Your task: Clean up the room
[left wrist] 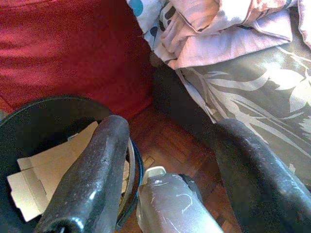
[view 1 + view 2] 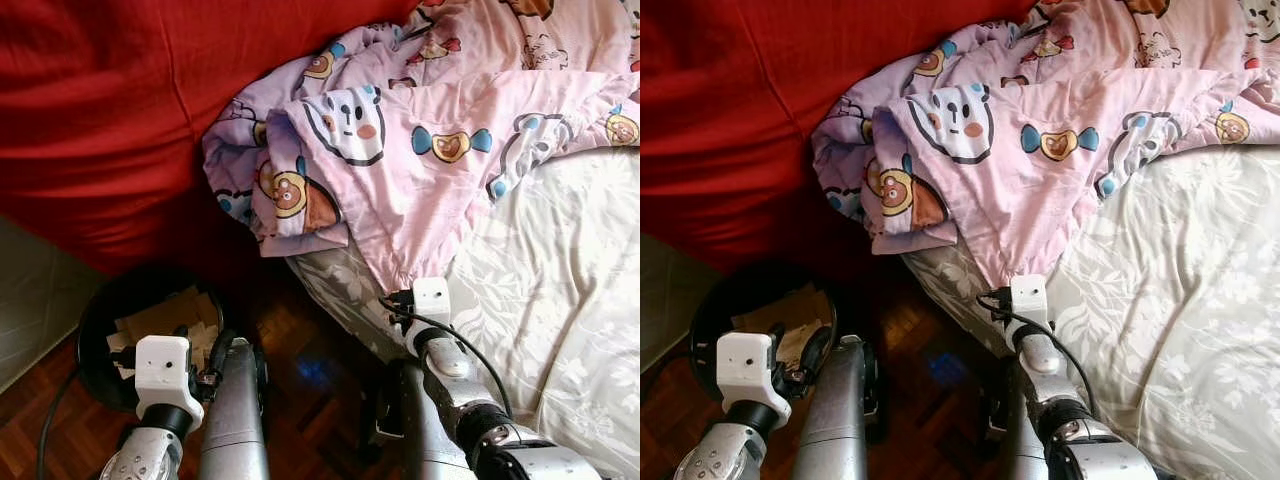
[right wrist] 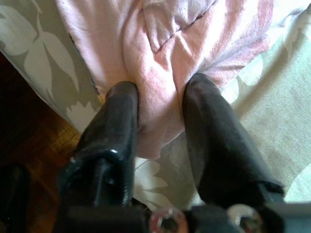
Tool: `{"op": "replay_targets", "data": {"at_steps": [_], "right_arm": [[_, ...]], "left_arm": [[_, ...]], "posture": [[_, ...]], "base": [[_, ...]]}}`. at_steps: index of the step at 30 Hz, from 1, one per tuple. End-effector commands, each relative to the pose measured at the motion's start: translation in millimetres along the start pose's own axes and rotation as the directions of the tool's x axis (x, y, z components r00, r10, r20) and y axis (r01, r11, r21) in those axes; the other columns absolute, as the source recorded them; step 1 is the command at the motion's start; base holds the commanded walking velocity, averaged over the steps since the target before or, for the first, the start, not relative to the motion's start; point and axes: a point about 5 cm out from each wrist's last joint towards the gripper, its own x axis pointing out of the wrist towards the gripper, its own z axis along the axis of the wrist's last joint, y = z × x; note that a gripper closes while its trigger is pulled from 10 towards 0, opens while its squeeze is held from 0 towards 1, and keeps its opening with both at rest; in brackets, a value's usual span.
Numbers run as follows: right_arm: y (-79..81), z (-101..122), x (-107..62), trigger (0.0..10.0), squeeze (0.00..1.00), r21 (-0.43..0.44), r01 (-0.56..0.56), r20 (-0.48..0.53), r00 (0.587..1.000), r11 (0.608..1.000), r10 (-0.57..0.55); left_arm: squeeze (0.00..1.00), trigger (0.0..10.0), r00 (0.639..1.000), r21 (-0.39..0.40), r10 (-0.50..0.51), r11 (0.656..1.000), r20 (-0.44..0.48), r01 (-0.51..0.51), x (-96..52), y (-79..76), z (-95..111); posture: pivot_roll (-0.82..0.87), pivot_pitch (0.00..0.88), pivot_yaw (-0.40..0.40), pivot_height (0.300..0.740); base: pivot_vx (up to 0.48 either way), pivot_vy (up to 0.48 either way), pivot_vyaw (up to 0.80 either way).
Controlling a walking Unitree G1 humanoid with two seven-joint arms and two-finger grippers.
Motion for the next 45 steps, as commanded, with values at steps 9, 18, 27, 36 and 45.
{"op": "replay_targets", "data": {"at_steps": [9,18,27,36,45], "right_arm": [[-8.8,-23,-10.2,0.0,0.00,0.048,0.034,-0.053,0.998,0.998,-0.032],[-38.4,-31,-21.6,0.0,0.00,0.224,0.132,0.007,0.991,0.966,-0.137],[-44.0,-24,-30.3,0.0,0.00,0.303,0.126,0.140,0.975,0.945,-0.175],[-48.8,-15,-38.8,10.0,0.00,0.306,0.107,0.231,0.956,0.946,-0.183],[-54.4,-16,-40.8,10.0,0.00,0.342,0.143,0.215,0.950,0.929,-0.226]], "left_arm": [[0.00,10.0,0.998,0.011,0.033,0.999,-0.058,-0.032,0.0,6.0,-18],[0.00,10.0,0.996,0.023,0.048,0.999,-0.080,-0.046,22.0,13.4,-36],[0.00,10.0,0.994,0.029,0.049,0.999,-0.102,-0.046,52.2,18.6,-54],[0.00,10.0,0.979,0.011,0.099,0.995,-0.179,-0.099,56.9,32.2,-79],[0.00,10.0,0.969,0.002,0.121,0.992,-0.214,-0.123,60.7,36.7,-93]], "posture": [[0.25,0.470,-0.029,0.615],[0.19,0.353,-0.029,0.615],[0.12,0.241,-0.018,0.615],[0.06,0.194,-0.014,0.615],[0.06,0.168,-0.009,0.625]], "base": [[0.000,0.000,0.00],[0.000,0.000,0.00],[0.000,0.000,0.00],[0.000,0.000,0.00],[0.000,0.000,0.00]]}}
